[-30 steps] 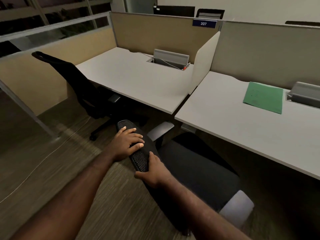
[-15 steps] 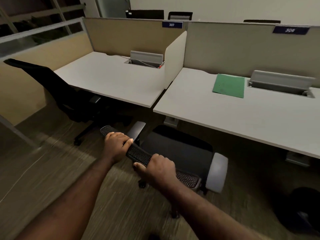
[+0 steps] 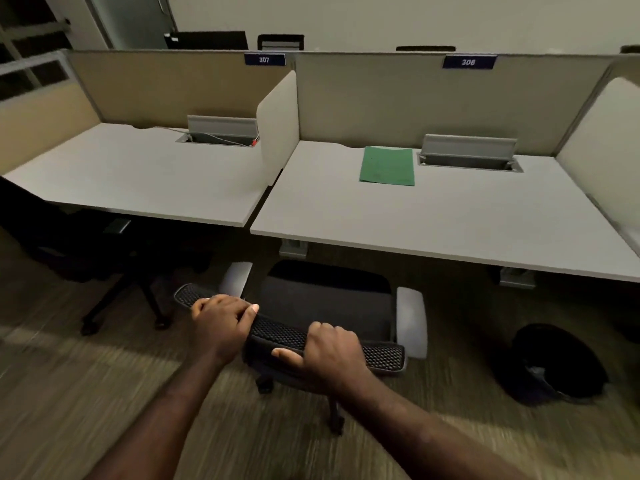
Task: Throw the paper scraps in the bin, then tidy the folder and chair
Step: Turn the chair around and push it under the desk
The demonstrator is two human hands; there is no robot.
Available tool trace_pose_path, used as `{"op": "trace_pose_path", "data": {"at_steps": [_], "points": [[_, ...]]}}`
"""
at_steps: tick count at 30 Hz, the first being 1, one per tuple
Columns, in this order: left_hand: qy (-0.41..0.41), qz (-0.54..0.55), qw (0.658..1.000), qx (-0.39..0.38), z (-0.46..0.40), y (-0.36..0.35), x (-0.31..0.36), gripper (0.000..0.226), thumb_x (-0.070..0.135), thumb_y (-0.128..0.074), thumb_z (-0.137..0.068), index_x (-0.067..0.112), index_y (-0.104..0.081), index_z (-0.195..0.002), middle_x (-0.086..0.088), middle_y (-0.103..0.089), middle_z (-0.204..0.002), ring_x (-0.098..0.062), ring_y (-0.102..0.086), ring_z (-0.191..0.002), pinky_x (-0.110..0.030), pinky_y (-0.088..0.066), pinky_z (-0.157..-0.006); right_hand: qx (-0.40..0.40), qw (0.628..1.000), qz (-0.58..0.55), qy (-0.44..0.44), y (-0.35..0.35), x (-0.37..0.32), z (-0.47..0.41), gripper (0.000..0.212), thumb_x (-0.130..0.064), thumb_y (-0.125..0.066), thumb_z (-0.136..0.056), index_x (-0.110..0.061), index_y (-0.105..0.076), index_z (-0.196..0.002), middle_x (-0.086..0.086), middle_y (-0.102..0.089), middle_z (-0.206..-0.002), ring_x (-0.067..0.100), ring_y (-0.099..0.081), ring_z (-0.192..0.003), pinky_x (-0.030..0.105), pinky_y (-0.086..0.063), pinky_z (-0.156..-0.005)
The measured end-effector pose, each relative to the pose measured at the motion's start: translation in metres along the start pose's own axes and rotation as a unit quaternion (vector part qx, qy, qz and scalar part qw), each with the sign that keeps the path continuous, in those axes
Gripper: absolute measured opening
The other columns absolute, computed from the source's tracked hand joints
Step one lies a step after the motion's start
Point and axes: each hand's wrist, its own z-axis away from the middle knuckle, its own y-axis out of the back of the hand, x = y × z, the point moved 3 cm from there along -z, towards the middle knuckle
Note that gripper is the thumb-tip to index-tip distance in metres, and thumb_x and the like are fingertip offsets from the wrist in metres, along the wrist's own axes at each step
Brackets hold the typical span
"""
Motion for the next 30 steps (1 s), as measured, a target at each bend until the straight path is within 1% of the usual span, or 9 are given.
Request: {"op": "trace_pose_path", "data": {"at_steps": [4, 7, 10, 12, 16, 20, 23, 26, 30], "points": [[0.004, -0.005, 1.000, -0.025, 0.004, -0.001, 0.032, 0.034, 0.044, -0.041, -0.083, 0.029, -0.071, -0.078, 0.012, -0.072, -0.084, -0.012, -0.061, -0.091, -0.040, -0.031, -0.088, 0.025, 0.999, 0.023, 0.011, 0.007, 0.029, 0.013, 0.087, -0.090, -0.019, -0.073, -0.013, -0.056, -0.089, 0.011, -0.066, -0.090, 0.029, -0.062, -0.079, 0.037, -0.040, -0.061], [-0.006, -0.002, 0.999, -0.032, 0.012, 0.000, 0.057, 0.035, 0.042, -0.039, -0.082, 0.029, -0.070, -0.077, 0.011, -0.072, -0.083, -0.013, -0.062, -0.089, -0.038, -0.031, -0.087, 0.036, 0.999, 0.027, 0.015, 0.012, 0.051, 0.025, 0.084, -0.093, -0.016, -0.070, -0.017, -0.050, -0.081, 0.008, -0.065, -0.085, 0.027, -0.060, -0.073, 0.037, -0.040, -0.060], [-0.050, -0.004, 0.997, -0.054, 0.019, -0.002, 0.085, 0.039, 0.043, -0.036, -0.084, 0.027, -0.071, -0.080, 0.010, -0.073, -0.083, -0.013, -0.064, -0.084, -0.035, -0.036, -0.084, 0.040, 0.999, 0.035, 0.011, 0.017, 0.077, 0.038, 0.082, -0.096, -0.015, -0.066, -0.020, -0.046, -0.076, 0.004, -0.063, -0.079, 0.023, -0.057, -0.067, 0.036, -0.041, -0.057], [-0.091, 0.000, 0.993, -0.074, 0.020, -0.004, 0.102, 0.038, 0.043, -0.038, -0.086, 0.026, -0.072, -0.083, 0.009, -0.073, -0.084, -0.014, -0.064, -0.080, -0.032, -0.041, -0.077, 0.047, 0.998, 0.044, 0.014, 0.020, 0.097, 0.046, 0.082, -0.097, -0.014, -0.064, -0.022, -0.045, -0.074, 0.003, -0.062, -0.076, 0.022, -0.055, -0.063, 0.034, -0.039, -0.055], [-0.153, -0.003, 0.982, -0.112, 0.015, -0.008, 0.141, 0.045, 0.049, -0.028, -0.088, 0.023, -0.064, -0.079, 0.006, -0.070, -0.080, -0.017, -0.062, -0.075, -0.032, -0.036, -0.065, 0.053, 0.996, 0.073, 0.024, 0.034, 0.137, 0.053, 0.089, -0.099, -0.012, -0.062, -0.020, -0.052, -0.077, 0.003, -0.063, -0.076, 0.023, -0.058, -0.066, 0.033, -0.037, -0.055], [-0.157, -0.006, 0.980, -0.122, 0.009, -0.014, 0.175, 0.048, 0.050, -0.026, -0.090, 0.024, -0.067, -0.086, 0.007, -0.071, -0.086, -0.016, -0.062, -0.079, -0.034, -0.043, -0.070, 0.054, 0.994, 0.090, 0.036, 0.048, 0.171, 0.051, 0.094, -0.099, -0.012, -0.061, -0.018, -0.056, -0.080, 0.004, -0.063, -0.078, 0.023, -0.058, -0.065, 0.033, -0.041, -0.056], [-0.155, -0.003, 0.980, -0.125, 0.003, -0.018, 0.196, 0.048, 0.050, -0.027, -0.092, 0.024, -0.067, -0.087, 0.005, -0.071, -0.087, -0.017, -0.062, -0.079, -0.034, -0.042, -0.070, 0.050, 0.994, 0.093, 0.037, 0.055, 0.190, 0.048, 0.091, -0.097, -0.013, -0.063, -0.019, -0.056, -0.082, 0.002, -0.063, -0.080, 0.019, -0.052, -0.062, 0.031, -0.040, -0.056], [-0.157, 0.010, 0.978, -0.139, -0.008, -0.023, 0.212, 0.056, 0.059, -0.021, -0.092, 0.027, -0.067, -0.091, 0.008, -0.069, -0.085, -0.012, -0.059, -0.077, -0.033, -0.042, -0.071, 0.051, 0.992, 0.105, 0.038, 0.061, 0.209, 0.041, 0.090, -0.096, -0.013, -0.065, -0.020, -0.057, -0.086, 0.001, -0.063, -0.082, 0.016, -0.049, -0.063, 0.029, -0.037, -0.057], [-0.173, 0.026, 0.971, -0.163, -0.022, -0.035, 0.229, 0.063, 0.068, -0.016, -0.089, 0.031, -0.064, -0.101, 0.009, -0.066, -0.088, -0.009, -0.057, -0.081, -0.035, -0.047, -0.079, 0.061, 0.991, 0.115, 0.021, 0.060, 0.234, 0.033, 0.092, -0.096, -0.009, -0.066, -0.022, -0.057, -0.091, -0.001, -0.061, -0.082, 0.015, -0.049, -0.063, 0.029, -0.035, -0.056]]}}
